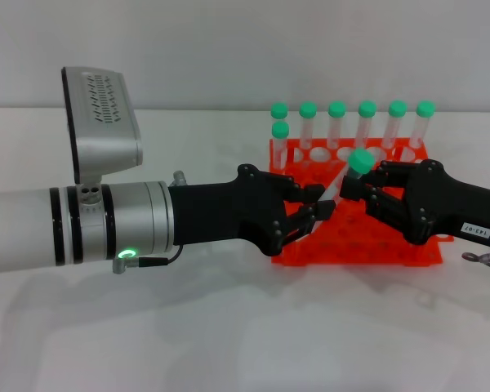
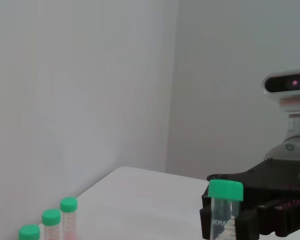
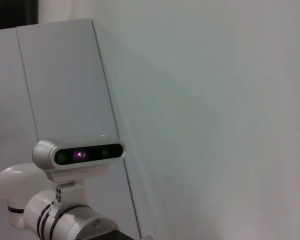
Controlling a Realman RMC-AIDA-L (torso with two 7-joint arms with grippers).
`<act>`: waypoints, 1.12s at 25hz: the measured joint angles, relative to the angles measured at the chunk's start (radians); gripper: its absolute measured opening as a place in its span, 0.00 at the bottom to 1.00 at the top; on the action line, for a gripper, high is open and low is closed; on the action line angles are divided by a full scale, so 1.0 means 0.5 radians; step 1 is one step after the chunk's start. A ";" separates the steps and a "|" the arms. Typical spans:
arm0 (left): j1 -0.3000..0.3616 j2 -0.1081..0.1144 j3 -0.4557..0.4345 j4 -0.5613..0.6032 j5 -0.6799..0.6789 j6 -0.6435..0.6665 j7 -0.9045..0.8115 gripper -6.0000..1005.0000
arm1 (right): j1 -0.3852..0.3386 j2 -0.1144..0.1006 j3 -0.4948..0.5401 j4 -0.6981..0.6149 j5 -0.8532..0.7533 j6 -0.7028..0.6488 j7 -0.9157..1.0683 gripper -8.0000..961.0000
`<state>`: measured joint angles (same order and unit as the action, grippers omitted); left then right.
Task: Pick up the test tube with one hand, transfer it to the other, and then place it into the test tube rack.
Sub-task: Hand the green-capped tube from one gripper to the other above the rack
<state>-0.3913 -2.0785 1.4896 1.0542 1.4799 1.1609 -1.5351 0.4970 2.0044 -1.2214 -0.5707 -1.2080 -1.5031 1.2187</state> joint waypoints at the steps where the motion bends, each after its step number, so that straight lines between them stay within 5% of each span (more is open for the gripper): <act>1: 0.001 0.000 0.000 -0.001 0.000 -0.001 0.000 0.25 | 0.000 0.000 0.000 0.000 0.000 0.002 0.000 0.22; 23: 0.092 0.001 -0.100 -0.001 -0.008 -0.005 -0.001 0.29 | -0.003 0.000 0.001 0.003 0.011 0.005 -0.002 0.21; 28: 0.112 0.006 -0.107 0.020 -0.010 -0.002 -0.001 0.51 | 0.005 0.003 0.001 0.009 0.011 0.021 -0.003 0.21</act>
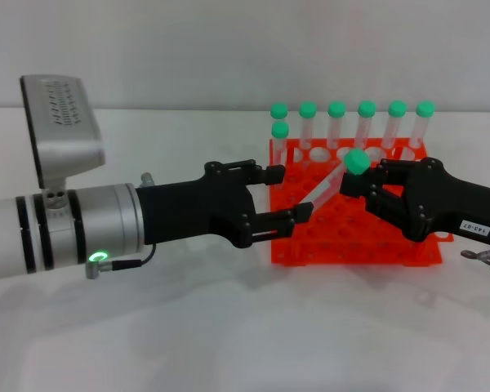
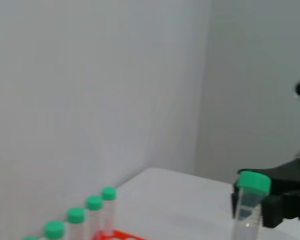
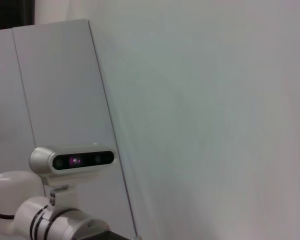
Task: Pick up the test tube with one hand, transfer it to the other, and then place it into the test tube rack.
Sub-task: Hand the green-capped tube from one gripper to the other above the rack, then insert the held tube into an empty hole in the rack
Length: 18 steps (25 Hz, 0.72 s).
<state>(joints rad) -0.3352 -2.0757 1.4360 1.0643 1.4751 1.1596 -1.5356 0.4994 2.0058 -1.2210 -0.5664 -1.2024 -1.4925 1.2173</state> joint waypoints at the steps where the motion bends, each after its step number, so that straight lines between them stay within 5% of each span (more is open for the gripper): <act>1: 0.017 0.000 -0.021 0.009 -0.001 0.001 0.000 0.54 | 0.000 0.000 0.001 0.000 0.001 0.005 -0.003 0.21; 6: 0.169 -0.005 -0.168 0.067 -0.010 0.002 0.011 0.68 | 0.011 0.001 0.020 0.001 0.003 0.053 -0.006 0.21; 18: 0.556 -0.012 -0.378 -0.037 -0.388 0.003 0.344 0.71 | 0.094 0.000 0.010 -0.008 -0.013 0.412 -0.043 0.21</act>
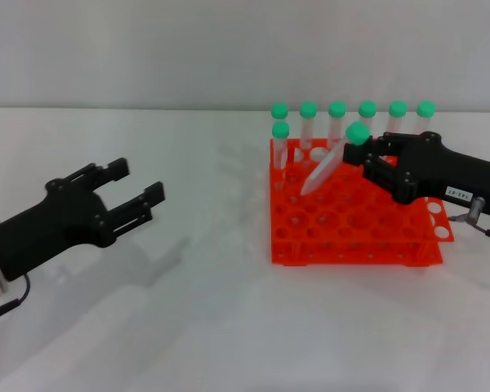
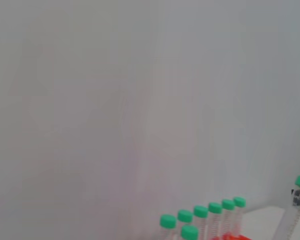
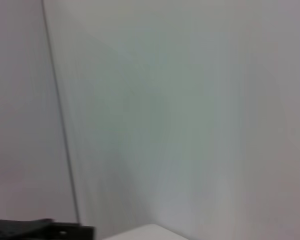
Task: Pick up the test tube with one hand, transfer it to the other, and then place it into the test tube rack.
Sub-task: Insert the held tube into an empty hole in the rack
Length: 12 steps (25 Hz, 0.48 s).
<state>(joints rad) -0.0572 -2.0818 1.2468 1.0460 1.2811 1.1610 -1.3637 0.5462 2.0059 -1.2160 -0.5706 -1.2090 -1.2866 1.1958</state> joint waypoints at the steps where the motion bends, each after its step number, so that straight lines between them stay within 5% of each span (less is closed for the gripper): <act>1: 0.006 0.000 0.000 -0.025 -0.027 0.000 0.029 0.72 | 0.000 -0.005 0.002 0.000 -0.001 0.017 -0.002 0.21; 12: 0.097 -0.001 -0.083 -0.466 -0.597 0.000 0.616 0.73 | 0.119 -0.002 -0.011 -0.011 -0.103 0.334 -0.012 0.21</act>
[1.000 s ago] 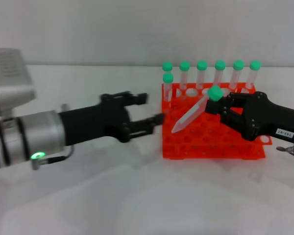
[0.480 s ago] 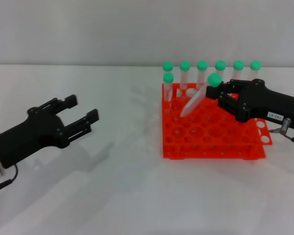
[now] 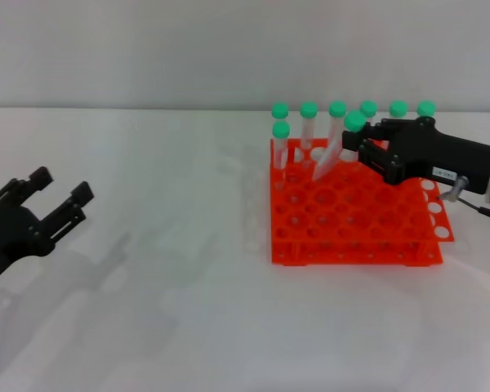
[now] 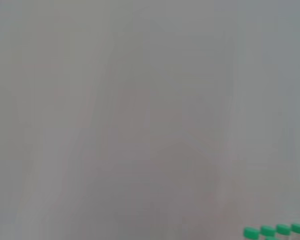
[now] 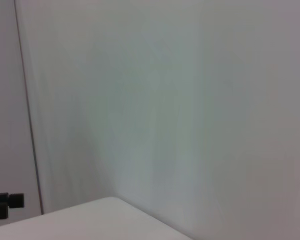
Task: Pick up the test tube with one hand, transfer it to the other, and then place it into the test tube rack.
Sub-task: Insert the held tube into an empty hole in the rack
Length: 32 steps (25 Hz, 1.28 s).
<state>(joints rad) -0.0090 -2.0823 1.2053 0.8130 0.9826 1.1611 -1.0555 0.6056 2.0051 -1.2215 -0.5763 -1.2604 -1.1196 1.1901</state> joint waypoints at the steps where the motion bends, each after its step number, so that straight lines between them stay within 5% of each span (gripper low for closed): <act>1: 0.001 0.000 0.000 -0.030 -0.038 0.000 0.037 0.73 | 0.020 0.003 -0.012 0.002 -0.002 0.026 0.001 0.21; 32: -0.004 0.001 -0.002 -0.156 -0.118 0.000 0.134 0.72 | 0.195 0.018 -0.264 0.008 -0.004 0.444 -0.037 0.21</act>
<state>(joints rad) -0.0110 -2.0816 1.2042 0.7348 0.9233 1.1612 -0.9887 0.7031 2.0141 -1.3537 -0.5725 -1.2624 -0.8978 1.1717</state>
